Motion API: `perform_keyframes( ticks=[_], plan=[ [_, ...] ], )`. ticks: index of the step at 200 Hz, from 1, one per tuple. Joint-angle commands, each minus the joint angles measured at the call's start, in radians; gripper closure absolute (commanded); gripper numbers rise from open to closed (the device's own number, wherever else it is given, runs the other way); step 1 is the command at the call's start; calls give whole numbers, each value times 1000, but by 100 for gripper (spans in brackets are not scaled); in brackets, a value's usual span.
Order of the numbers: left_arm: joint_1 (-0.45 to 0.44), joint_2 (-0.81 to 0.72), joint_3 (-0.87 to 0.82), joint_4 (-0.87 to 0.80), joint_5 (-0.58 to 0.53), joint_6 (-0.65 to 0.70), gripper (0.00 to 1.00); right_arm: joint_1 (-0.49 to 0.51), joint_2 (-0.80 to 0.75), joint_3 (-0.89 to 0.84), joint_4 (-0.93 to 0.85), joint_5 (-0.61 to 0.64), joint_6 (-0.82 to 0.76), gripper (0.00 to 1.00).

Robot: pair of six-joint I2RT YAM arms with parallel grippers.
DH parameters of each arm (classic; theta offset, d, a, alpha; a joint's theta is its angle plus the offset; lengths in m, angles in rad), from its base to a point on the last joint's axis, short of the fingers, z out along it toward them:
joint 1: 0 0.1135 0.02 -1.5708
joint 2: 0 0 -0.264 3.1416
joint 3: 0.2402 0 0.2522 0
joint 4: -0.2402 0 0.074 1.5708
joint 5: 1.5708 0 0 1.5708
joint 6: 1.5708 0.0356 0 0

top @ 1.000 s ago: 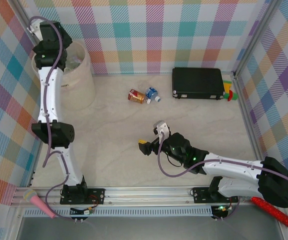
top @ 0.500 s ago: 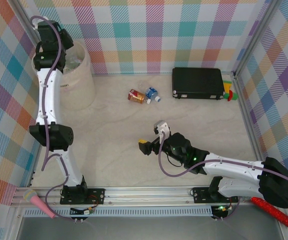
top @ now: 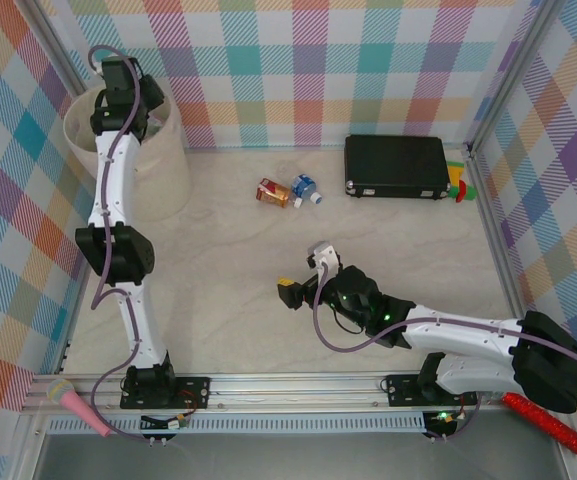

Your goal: Put the plastic bottles in the bin

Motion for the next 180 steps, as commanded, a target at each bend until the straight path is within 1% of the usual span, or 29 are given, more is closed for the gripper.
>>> perform_keyframes(
  ticks=[1, 11, 25, 42, 52, 62, 71, 78, 90, 105, 118, 150, 180],
  plan=[
    [45, -35, 27, -74, -175, 12, 46, 4, -3, 21, 34, 13, 20, 1],
    [62, -42, 28, -91, -191, 5, 46, 5, -1, 23, 32, 13, 19, 1],
    [83, -50, 28, -111, -183, -8, 45, 5, 4, 25, 30, 11, 21, 1],
    [87, -62, 27, -123, -217, -8, 44, 6, 7, 27, 30, 10, 20, 1],
    [87, -72, 25, -118, -219, -10, 44, 6, 9, 27, 30, 7, 21, 1],
    [87, -83, 23, -106, -199, -16, 43, 4, 11, 28, 30, 5, 21, 1],
    [87, -97, 17, -81, -158, -27, 43, 4, 12, 29, 29, 4, 22, 1],
    [85, -111, 6, -56, -123, -34, 43, 5, 13, 30, 30, 4, 23, 1],
    [74, -136, -25, -2, -95, -46, 43, 5, 14, 29, 29, 3, 24, 1],
    [51, -170, -86, 96, -38, -21, 45, 5, 14, 29, 29, 1, 24, 1],
    [34, -168, -97, 133, 0, -5, 46, 5, 16, 31, 29, -1, 24, 1],
    [35, -102, -43, 107, 65, -45, 46, 4, 20, 34, 24, 0, 20, 1],
    [37, -57, -37, 82, 37, -57, 46, 5, 24, 34, 26, 3, 18, 1]
  ],
)
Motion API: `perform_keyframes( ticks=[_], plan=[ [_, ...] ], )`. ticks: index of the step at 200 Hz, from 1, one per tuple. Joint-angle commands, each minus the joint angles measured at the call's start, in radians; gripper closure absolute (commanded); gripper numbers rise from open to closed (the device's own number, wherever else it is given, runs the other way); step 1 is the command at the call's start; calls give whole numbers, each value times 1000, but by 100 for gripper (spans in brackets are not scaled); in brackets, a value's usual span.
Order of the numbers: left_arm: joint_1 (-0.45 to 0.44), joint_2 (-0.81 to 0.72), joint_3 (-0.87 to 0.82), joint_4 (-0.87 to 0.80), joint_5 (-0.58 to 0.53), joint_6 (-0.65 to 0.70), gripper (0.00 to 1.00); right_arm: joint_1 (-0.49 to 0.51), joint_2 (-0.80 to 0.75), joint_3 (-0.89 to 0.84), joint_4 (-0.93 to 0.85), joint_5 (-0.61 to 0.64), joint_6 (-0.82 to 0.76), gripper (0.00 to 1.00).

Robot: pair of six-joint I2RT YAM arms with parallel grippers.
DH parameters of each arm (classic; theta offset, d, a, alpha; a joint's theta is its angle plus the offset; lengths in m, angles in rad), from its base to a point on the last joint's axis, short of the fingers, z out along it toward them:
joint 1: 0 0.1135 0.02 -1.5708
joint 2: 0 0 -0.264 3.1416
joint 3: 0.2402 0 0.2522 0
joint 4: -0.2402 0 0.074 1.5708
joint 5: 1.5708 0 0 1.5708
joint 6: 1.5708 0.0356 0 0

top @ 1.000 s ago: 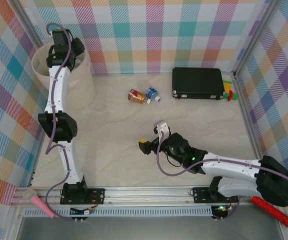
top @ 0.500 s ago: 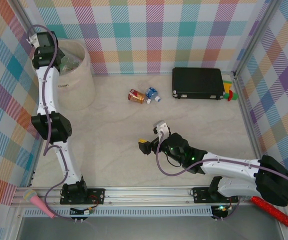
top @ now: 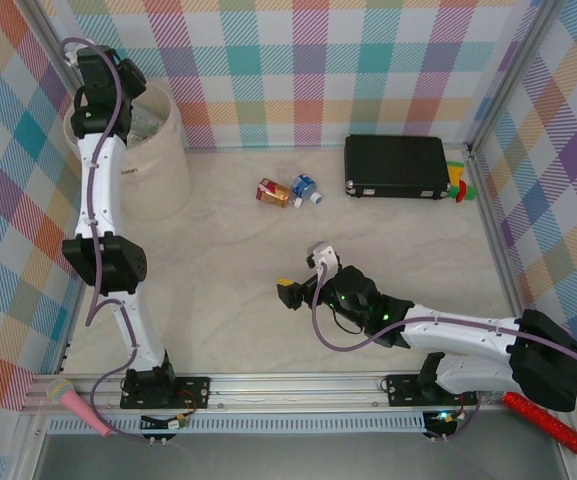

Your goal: Put the plastic bottles in the bin

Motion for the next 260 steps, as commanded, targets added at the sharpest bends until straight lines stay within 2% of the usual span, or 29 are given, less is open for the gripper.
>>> perform_keyframes(
  ticks=[1, 25, 46, 73, 116, 147, 172, 206, 231, 244, 255, 260],
  plan=[
    [9, 51, 23, -3, 10, -18, 46, 5, 8, 34, 26, 5, 4, 1],
    [17, 73, 25, -34, -35, -20, 45, 4, 17, 37, 26, 13, 0, 1],
    [41, 101, 36, -93, -10, -30, 43, 3, 21, 39, 23, 14, 2, 1],
    [61, 108, 57, -175, -42, -49, 42, 3, 21, 38, 24, 18, -1, 1],
    [64, 49, 57, -223, -134, -79, 43, 4, 14, 37, 23, 9, 3, 1],
    [56, -28, 32, -200, -117, -85, 42, 4, 9, 36, 20, 7, 3, 1],
    [30, -108, -9, -175, -117, -84, 37, 3, 14, 41, 15, 12, 3, 1],
    [-32, -261, -163, -123, -111, -83, 28, 3, 57, 64, -7, 10, 2, 1],
    [-92, -408, -357, -74, -115, -84, 20, 4, 79, 71, -14, 19, 11, 1],
    [-123, -504, -498, -35, -131, -97, 14, 3, 82, 72, -18, 31, 21, 1],
    [-149, -591, -642, 23, -123, -117, 1, 2, 86, 70, -16, 47, 30, 1],
    [-158, -633, -711, 54, -102, -118, 0, 2, 88, 70, -19, 56, 39, 1]
  ],
)
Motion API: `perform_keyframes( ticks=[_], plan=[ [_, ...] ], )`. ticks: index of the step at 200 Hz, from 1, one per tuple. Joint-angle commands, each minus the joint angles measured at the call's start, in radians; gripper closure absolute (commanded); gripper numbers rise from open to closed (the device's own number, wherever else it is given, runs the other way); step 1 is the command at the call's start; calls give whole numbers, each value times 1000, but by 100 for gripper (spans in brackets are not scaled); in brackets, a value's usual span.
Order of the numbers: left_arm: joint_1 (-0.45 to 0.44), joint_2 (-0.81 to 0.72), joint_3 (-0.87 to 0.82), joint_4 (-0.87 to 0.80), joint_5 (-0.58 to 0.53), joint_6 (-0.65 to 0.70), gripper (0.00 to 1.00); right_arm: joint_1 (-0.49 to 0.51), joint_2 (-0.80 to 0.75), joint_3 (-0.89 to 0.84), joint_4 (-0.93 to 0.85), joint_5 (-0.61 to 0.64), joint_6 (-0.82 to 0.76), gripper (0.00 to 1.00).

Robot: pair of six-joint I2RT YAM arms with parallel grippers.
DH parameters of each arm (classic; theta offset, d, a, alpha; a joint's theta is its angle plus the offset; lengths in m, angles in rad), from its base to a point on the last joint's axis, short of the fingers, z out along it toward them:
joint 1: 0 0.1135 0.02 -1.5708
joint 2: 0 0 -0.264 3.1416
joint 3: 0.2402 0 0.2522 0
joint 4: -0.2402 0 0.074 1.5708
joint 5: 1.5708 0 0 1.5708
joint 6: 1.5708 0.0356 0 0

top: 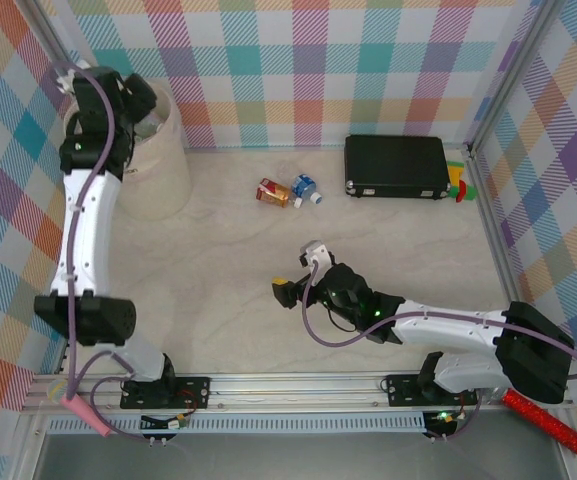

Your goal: Put the plastic bottles in the bin

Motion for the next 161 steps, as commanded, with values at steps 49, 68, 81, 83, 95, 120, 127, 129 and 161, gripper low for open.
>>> perform_keyframes(
  ticks=[49, 68, 81, 83, 95, 120, 127, 129, 161],
  plan=[
    [-197, -463, -687, 149, 8, -57, 0, -8, -15, 27, -27, 72, 49, 1],
    [-293, -574, -810, 137, -35, -68, 0, -21, -23, 20, -9, 79, 45, 1],
    [-375, -641, -875, 112, -79, -83, 0, -42, -9, 57, -54, 99, 51, 1],
    [-388, -650, -884, 110, -85, -84, 0, -47, -7, 66, -66, 100, 53, 1],
    [-466, -701, -934, 85, -129, -89, 0, -68, 6, 147, -185, 105, 62, 1],
    [-628, -782, -1025, 48, -244, -120, 0, -122, 54, 297, -370, 119, 101, 1],
    [-664, -799, -1048, 45, -258, -132, 0, -143, 69, 328, -393, 102, 109, 1],
    [-674, -804, -1054, 44, -262, -135, 0, -149, 74, 336, -401, 98, 113, 1],
    [-802, -832, -1105, -6, -328, -194, 0, -259, 189, 499, -528, -9, 144, 1]
  ],
)
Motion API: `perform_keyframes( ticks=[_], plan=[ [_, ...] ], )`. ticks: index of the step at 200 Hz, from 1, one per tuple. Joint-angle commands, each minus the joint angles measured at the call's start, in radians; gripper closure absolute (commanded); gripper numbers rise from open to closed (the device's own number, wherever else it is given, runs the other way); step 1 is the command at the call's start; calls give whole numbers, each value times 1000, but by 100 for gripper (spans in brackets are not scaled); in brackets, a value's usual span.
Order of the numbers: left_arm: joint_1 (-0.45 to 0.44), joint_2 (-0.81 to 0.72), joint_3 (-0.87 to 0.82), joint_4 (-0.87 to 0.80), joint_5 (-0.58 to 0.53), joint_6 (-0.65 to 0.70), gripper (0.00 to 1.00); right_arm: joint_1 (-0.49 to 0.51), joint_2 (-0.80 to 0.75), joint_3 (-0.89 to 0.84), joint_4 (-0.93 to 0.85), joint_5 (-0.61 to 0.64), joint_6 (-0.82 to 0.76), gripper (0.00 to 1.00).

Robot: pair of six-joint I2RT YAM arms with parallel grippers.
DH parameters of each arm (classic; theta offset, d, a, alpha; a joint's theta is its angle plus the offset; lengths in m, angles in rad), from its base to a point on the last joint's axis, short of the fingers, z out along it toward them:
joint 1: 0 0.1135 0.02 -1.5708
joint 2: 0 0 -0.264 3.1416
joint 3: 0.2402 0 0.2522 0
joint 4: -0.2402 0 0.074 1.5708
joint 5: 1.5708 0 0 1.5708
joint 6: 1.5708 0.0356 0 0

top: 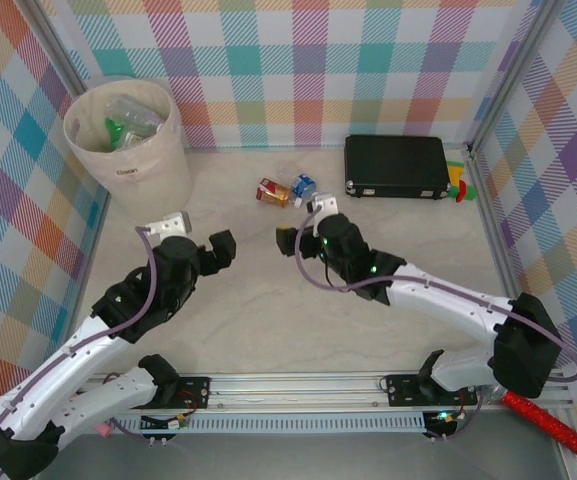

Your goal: Put the plastic bottles in the bin

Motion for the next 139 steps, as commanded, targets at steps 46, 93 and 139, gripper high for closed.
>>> perform_keyframes(
  ticks=[46, 93, 139],
  plan=[
    [-164, -62, -73, -70, -144, -113, 0, -166, 269, 274, -204, -236, -21, 2],
    [-168, -89, -80, -84, -85, -146, 0, -227, 485, 436, -188, -382, -87, 7],
    [-169, -97, -61, -119, -82, -148, 0, -255, 668, 600, -184, -390, -132, 5]
  ],
)
